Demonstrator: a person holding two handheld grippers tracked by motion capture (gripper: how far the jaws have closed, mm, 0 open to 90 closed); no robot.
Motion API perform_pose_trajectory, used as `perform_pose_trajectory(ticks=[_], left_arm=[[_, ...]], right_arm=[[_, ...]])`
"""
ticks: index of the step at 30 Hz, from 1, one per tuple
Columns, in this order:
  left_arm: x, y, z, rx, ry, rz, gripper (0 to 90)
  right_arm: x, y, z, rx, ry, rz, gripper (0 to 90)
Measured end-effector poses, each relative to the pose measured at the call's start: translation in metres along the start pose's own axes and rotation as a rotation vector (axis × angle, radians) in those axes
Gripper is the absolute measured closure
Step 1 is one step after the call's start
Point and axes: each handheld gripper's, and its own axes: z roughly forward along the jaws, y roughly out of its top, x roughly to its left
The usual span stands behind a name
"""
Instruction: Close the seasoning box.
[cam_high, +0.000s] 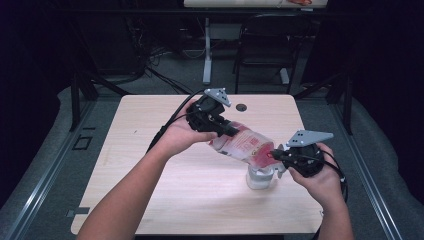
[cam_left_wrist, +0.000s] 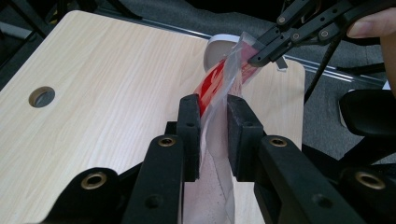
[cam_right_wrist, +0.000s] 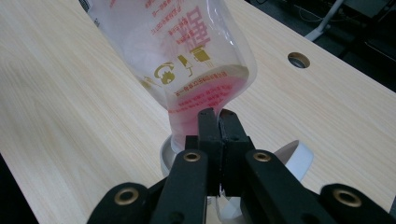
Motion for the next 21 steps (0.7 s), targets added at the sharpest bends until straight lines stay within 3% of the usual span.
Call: perform_pose_trajectory(ticks=[21], left_arm=[[-0.0010, 0.0016, 0.0006, -0.004, 0.001, 0.003, 77.4]], right_arm=[[0.0002, 0.0002, -0.0002, 0.002, 0.000, -0.002, 89.6]])
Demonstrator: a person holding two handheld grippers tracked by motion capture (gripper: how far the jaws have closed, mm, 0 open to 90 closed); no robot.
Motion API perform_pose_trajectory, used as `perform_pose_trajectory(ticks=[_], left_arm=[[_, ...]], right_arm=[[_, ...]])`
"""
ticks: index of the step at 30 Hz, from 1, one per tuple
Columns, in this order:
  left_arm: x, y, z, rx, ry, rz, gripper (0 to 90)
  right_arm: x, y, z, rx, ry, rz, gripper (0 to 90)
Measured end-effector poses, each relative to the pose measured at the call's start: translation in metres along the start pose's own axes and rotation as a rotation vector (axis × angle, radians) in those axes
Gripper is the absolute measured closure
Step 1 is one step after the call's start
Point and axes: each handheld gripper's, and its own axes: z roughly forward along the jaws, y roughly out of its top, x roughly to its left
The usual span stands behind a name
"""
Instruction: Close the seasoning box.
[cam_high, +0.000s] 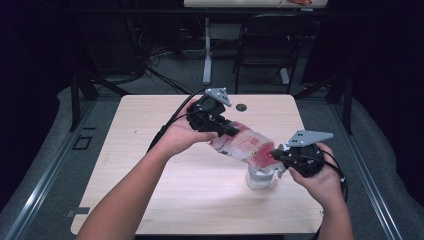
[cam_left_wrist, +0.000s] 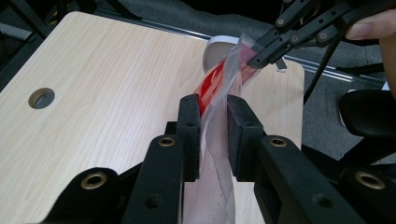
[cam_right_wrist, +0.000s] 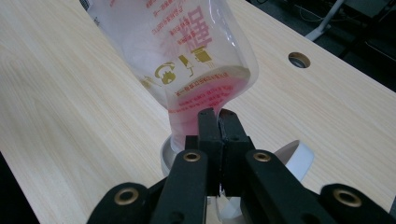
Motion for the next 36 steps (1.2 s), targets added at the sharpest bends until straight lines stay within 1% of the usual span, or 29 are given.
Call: perform_pose_trajectory(ticks=[36], left_arm=[[-0.0012, 0.0023, -0.0008, -0.004, -0.005, 0.002, 77.5]], right_arm=[[0.0003, 0.0001, -0.0011, -0.002, 0.007, -0.001, 89.5]])
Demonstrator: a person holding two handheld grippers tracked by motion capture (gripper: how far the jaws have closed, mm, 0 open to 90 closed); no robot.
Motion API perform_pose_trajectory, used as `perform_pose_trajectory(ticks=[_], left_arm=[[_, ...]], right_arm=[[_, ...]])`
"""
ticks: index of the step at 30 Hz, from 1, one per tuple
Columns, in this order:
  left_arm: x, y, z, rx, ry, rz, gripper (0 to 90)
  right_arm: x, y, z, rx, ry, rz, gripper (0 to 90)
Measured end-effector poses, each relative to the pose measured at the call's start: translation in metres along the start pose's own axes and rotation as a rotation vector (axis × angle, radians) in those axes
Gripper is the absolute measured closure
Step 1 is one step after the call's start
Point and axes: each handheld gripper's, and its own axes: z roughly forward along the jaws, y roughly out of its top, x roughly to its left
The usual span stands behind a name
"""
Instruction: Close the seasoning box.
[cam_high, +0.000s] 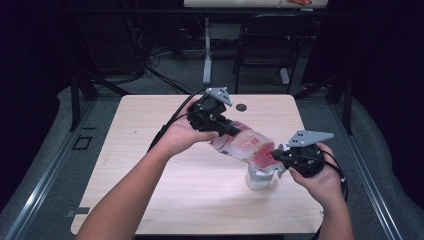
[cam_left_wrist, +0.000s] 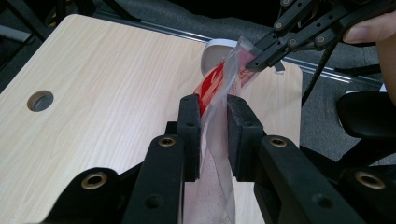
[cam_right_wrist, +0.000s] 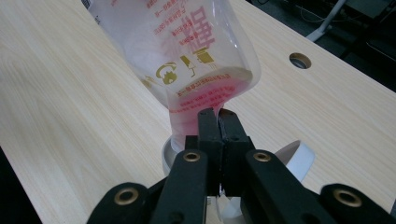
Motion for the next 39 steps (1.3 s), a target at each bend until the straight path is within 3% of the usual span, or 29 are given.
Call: perform_pose_trajectory(ticks=[39], left_arm=[[-0.0011, 0.0028, 0.0003, -0.005, -0.004, 0.005, 77.5]], right_arm=[[0.0002, 0.0001, -0.0013, 0.004, -0.002, -0.004, 89.4]])
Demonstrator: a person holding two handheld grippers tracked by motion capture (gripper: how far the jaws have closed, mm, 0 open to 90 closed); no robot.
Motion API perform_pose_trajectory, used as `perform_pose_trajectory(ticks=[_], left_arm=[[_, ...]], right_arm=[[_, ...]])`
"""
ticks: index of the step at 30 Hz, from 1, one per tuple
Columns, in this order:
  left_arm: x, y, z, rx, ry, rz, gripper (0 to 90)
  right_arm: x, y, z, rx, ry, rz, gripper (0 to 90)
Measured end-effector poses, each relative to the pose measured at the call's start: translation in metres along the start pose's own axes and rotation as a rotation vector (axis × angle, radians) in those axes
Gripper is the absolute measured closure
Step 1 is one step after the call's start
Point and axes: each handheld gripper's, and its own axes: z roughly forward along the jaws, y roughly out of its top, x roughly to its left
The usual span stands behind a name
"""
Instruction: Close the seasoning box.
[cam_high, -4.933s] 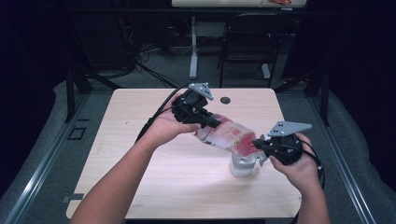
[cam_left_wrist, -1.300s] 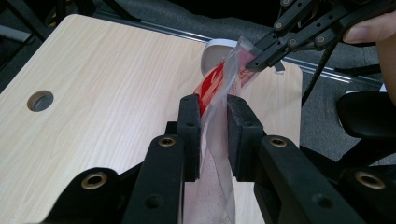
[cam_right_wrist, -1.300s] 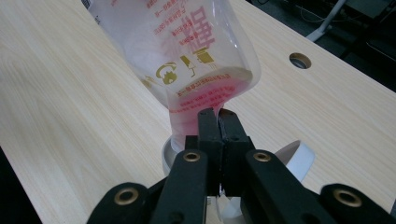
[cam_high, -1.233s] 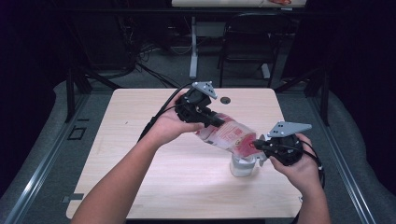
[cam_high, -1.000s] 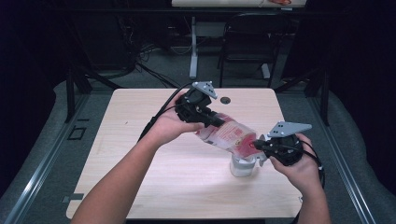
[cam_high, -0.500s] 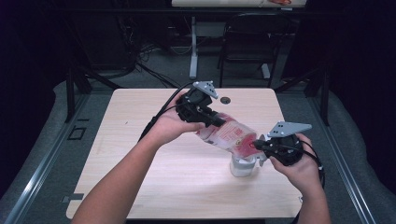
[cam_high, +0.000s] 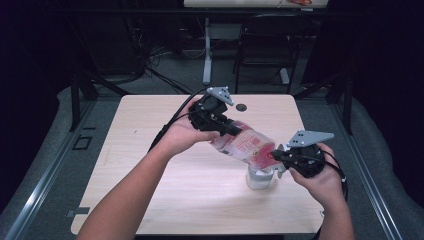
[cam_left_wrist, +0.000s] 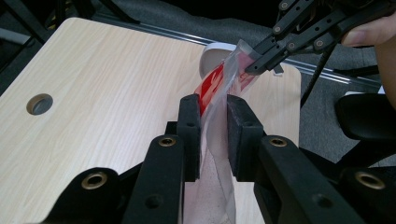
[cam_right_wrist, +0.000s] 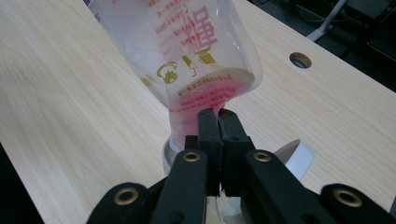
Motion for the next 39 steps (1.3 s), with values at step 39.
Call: perform_pose_trajectory(ticks=[39], left_arm=[[0.0000, -0.0032, 0.0014, -0.013, -0.001, -0.012, 77.7]], right_arm=[[-0.0007, 0.0001, -0.0026, -0.019, -0.018, 0.003, 89.4]])
